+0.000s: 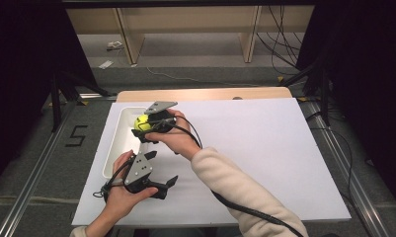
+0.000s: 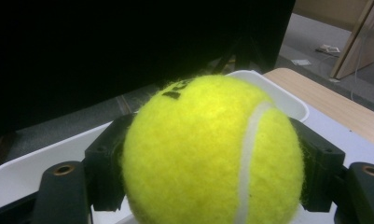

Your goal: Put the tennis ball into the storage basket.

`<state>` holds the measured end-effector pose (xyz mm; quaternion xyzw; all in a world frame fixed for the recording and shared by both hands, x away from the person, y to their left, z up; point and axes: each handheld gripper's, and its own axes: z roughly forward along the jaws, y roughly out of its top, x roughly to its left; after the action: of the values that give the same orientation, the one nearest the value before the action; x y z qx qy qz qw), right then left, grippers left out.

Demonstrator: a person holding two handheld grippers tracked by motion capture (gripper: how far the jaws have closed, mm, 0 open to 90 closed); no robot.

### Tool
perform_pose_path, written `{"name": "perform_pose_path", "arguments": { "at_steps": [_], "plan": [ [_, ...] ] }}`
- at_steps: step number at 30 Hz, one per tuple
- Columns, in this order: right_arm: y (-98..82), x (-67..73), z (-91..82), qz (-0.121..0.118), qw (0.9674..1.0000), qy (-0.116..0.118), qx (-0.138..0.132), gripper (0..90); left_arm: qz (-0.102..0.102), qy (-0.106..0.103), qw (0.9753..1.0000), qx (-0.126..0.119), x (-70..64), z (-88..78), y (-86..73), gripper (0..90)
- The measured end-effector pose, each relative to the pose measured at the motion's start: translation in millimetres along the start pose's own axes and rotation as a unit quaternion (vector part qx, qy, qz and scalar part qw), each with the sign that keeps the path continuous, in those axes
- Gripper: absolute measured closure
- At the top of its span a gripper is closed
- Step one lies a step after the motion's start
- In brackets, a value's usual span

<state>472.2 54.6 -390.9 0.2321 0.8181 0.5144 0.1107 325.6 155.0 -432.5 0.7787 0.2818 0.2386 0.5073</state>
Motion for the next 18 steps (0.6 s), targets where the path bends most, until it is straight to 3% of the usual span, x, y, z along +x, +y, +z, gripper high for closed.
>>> {"name": "perform_pose_path", "arguments": {
  "at_steps": [18],
  "plan": [
    [7.2,2.3,11.0,-0.005,0.9999,0.007,0.006,27.3,-0.001,-0.001,1.0000,-0.001,0.2,-0.1,0.1,0.0]
  ]
}}
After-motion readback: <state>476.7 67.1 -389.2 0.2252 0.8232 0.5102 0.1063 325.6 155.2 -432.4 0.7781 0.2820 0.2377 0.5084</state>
